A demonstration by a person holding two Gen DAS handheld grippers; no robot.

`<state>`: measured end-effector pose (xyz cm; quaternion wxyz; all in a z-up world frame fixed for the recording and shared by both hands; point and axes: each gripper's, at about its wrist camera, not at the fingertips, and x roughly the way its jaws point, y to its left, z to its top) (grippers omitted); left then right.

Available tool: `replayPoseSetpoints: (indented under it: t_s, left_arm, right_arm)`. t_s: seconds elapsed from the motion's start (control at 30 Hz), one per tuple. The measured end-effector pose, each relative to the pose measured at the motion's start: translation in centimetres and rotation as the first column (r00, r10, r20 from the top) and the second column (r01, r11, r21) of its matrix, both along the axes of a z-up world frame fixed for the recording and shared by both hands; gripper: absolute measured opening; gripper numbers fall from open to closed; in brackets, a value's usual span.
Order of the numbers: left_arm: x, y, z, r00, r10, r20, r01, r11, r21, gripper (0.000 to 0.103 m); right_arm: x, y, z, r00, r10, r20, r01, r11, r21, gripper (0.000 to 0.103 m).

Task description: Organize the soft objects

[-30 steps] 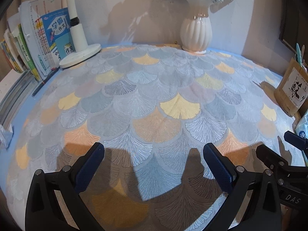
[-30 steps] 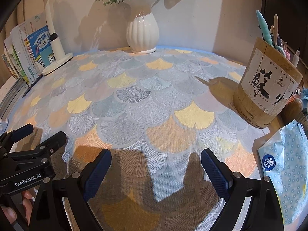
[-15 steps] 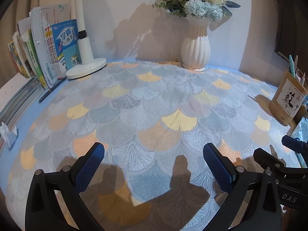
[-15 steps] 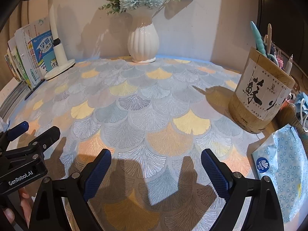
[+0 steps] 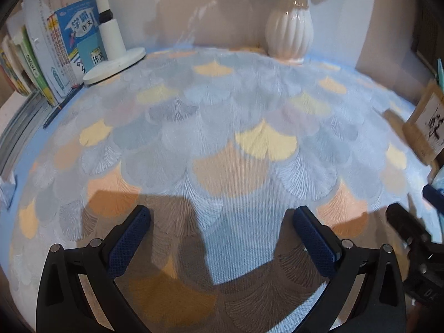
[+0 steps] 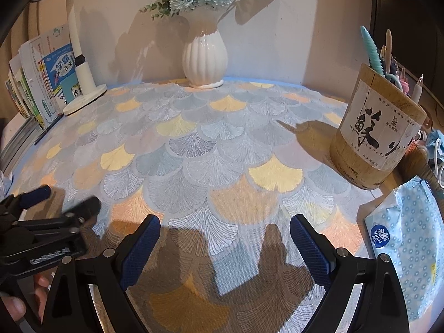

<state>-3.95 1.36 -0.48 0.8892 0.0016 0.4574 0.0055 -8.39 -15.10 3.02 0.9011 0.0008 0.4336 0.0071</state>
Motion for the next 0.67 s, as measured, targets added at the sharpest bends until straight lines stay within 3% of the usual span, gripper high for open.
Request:
replayPoseSetpoints:
  t_s: [0.67]
  left_arm:
    - [0.11, -0.06, -0.03, 1.000, -0.010, 0.002, 0.010, 1.000, 0.004, 0.103]
  right_arm:
    - [0.38, 0.32, -0.54, 0.999, 0.015, -0.034, -0.016, 1.000, -0.005, 0.094]
